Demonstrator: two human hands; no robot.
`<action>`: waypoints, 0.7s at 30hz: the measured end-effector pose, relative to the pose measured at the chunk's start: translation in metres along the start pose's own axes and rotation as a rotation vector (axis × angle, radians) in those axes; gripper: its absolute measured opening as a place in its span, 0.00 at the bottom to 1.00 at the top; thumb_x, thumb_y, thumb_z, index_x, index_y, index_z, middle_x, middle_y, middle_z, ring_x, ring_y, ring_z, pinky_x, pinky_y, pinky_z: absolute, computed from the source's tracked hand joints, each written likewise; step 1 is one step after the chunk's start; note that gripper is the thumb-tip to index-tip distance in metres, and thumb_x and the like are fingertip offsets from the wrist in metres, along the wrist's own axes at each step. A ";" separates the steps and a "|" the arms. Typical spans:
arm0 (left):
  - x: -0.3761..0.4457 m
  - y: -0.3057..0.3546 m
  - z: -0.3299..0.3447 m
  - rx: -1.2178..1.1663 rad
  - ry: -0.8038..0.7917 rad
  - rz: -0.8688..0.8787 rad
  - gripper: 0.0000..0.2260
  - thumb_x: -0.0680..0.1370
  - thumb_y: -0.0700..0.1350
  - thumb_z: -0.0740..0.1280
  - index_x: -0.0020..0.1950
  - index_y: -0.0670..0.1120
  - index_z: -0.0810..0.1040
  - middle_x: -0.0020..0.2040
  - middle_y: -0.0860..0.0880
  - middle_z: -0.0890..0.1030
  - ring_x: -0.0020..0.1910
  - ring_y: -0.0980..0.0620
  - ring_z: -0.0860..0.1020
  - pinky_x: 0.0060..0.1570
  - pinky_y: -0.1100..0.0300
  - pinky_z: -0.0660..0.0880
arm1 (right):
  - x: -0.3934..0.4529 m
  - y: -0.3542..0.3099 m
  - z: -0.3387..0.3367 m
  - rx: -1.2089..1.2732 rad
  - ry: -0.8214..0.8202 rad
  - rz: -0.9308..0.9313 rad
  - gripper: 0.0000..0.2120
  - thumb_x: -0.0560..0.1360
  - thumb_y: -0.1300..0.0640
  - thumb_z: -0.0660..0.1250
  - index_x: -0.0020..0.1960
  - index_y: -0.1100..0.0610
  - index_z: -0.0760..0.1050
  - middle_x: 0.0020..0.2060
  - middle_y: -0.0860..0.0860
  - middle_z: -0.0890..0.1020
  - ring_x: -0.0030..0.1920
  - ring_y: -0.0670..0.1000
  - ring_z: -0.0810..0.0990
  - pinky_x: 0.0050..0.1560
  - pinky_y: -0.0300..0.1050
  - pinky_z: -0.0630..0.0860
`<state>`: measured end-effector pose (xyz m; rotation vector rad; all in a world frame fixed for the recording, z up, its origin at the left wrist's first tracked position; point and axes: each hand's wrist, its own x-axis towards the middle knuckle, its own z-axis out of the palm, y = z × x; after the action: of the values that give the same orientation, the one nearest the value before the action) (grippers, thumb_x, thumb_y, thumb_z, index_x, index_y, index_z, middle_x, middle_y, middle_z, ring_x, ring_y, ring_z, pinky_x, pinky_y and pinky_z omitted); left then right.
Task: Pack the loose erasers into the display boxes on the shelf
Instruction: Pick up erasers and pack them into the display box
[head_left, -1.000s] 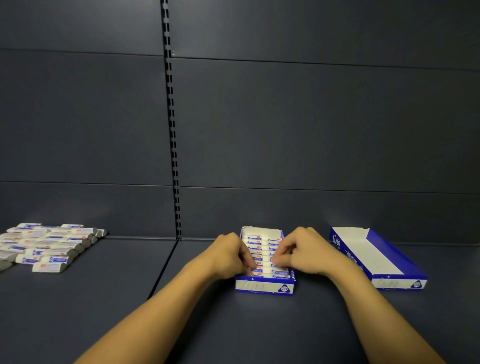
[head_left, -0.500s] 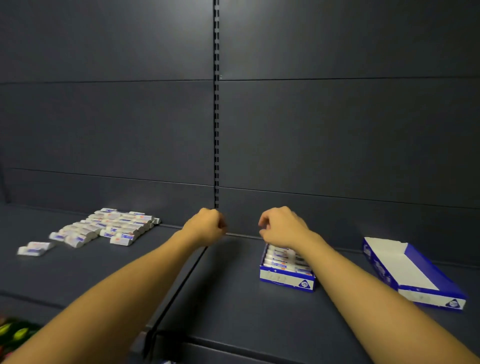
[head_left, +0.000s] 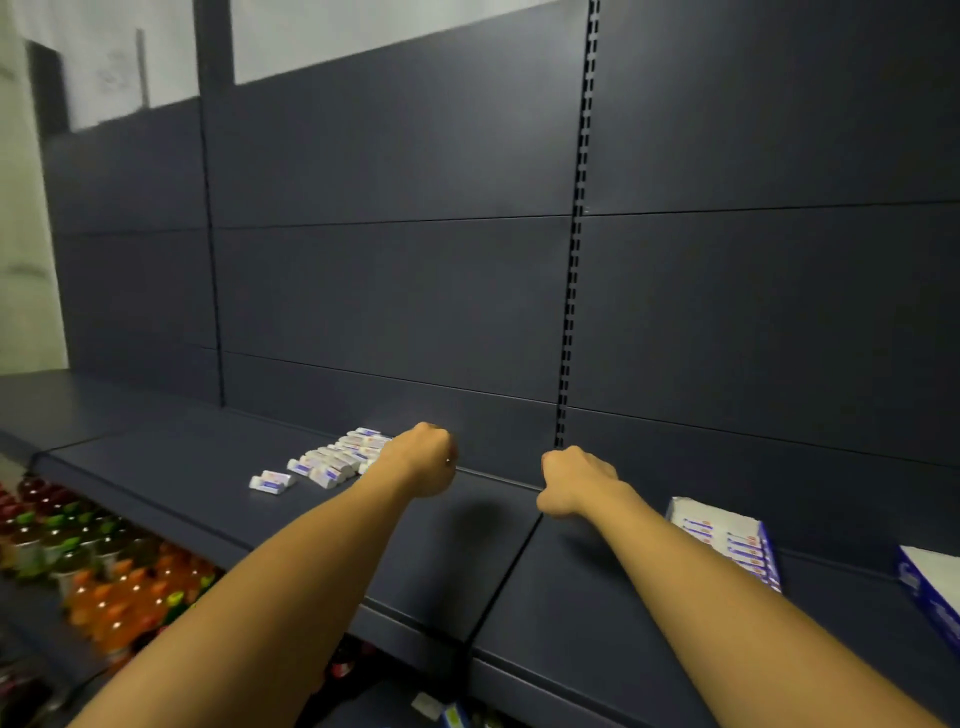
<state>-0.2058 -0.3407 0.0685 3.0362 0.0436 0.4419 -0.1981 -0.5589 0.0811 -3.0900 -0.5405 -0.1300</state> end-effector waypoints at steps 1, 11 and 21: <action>-0.002 -0.011 -0.003 0.009 0.003 -0.004 0.12 0.80 0.48 0.64 0.59 0.48 0.83 0.59 0.44 0.81 0.55 0.41 0.80 0.52 0.51 0.78 | 0.001 -0.012 -0.001 -0.002 0.004 -0.004 0.06 0.73 0.61 0.63 0.50 0.58 0.73 0.40 0.51 0.73 0.42 0.54 0.75 0.37 0.46 0.69; -0.020 -0.128 -0.017 0.009 -0.024 -0.015 0.12 0.77 0.42 0.64 0.58 0.46 0.83 0.57 0.44 0.82 0.51 0.42 0.81 0.53 0.47 0.81 | 0.012 -0.135 -0.002 0.029 0.054 0.027 0.03 0.74 0.61 0.62 0.47 0.57 0.71 0.43 0.52 0.74 0.42 0.55 0.74 0.40 0.46 0.70; -0.019 -0.205 0.002 -0.073 -0.051 0.036 0.12 0.80 0.44 0.65 0.61 0.48 0.82 0.60 0.46 0.81 0.53 0.44 0.80 0.56 0.48 0.80 | 0.037 -0.209 0.021 0.007 0.095 0.099 0.12 0.75 0.57 0.64 0.58 0.55 0.75 0.55 0.54 0.79 0.54 0.56 0.80 0.44 0.46 0.71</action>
<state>-0.2268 -0.1368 0.0457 2.9791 -0.0298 0.3596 -0.2329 -0.3495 0.0607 -3.0770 -0.3827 -0.2726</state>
